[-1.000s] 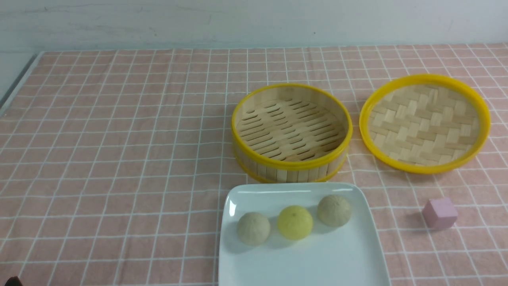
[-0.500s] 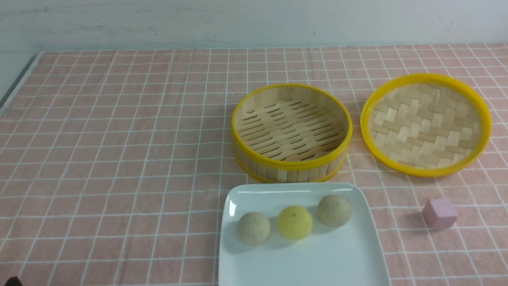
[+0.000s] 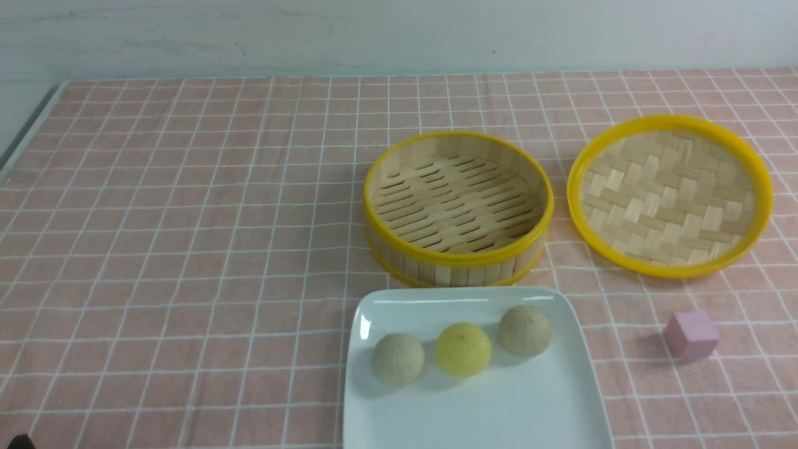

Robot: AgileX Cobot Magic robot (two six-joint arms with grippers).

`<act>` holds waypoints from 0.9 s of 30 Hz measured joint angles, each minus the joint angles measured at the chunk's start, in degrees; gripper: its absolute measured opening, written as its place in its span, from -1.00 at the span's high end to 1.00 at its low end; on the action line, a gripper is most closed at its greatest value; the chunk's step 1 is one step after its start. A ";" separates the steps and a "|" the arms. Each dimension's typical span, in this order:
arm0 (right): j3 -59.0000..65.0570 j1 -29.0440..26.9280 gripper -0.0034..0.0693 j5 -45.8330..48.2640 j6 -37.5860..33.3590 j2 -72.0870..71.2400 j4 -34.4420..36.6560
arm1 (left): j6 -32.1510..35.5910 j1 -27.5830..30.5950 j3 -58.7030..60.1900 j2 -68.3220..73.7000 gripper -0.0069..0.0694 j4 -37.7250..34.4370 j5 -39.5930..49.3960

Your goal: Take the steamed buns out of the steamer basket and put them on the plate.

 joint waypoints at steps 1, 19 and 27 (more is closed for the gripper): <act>0.00 0.00 -0.11 0.00 0.00 0.00 0.00 | 0.00 0.00 0.00 0.00 -0.57 0.00 0.00; 0.00 0.00 -0.11 0.00 0.00 0.00 0.00 | 0.00 0.00 0.00 0.00 -0.57 0.00 0.00; 0.00 0.00 -0.11 0.00 0.00 0.00 0.00 | 0.00 0.00 0.00 0.00 -0.57 0.00 0.00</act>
